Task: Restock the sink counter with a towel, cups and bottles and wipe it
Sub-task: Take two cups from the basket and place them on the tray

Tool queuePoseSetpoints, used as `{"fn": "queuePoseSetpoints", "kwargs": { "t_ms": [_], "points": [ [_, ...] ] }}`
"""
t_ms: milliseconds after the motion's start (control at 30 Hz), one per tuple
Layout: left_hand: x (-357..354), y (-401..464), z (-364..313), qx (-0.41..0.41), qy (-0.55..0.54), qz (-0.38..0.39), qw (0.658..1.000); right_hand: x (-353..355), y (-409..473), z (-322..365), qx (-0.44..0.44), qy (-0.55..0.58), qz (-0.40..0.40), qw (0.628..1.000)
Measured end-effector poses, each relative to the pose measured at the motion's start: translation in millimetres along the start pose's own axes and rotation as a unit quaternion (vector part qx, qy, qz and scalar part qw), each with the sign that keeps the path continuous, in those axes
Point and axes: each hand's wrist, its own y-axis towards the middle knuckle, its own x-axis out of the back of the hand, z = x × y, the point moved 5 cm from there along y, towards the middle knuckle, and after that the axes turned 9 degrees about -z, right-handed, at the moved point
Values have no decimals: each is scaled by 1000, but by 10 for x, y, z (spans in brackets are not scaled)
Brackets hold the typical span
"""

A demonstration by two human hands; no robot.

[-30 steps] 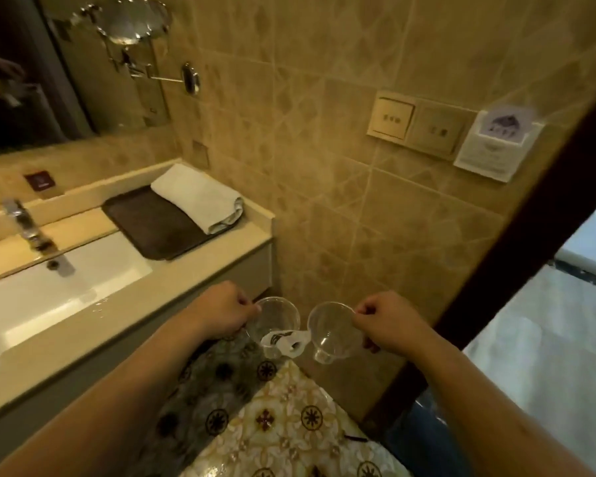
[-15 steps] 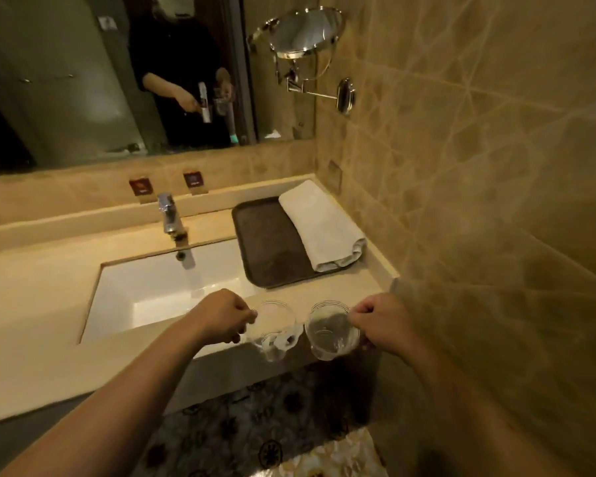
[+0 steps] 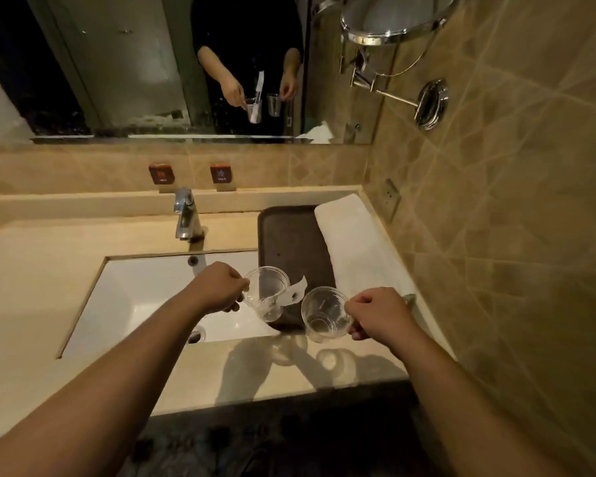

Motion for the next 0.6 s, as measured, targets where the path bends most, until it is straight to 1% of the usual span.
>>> {"fn": "queuePoseSetpoints", "kwargs": {
  "t_ms": [200,367,600],
  "points": [
    [-101,1180,-73,-12,-19,7,1000,-334,634,220,-64,27,-28,997],
    [-103,2064,-236,-24,-25,1,999,-635,1161,446,-85,38,-71,993],
    [-265,2937,-397,-7,-52,17,998,-1108,1816,619,-109,72,-70,989]
  ]
}}
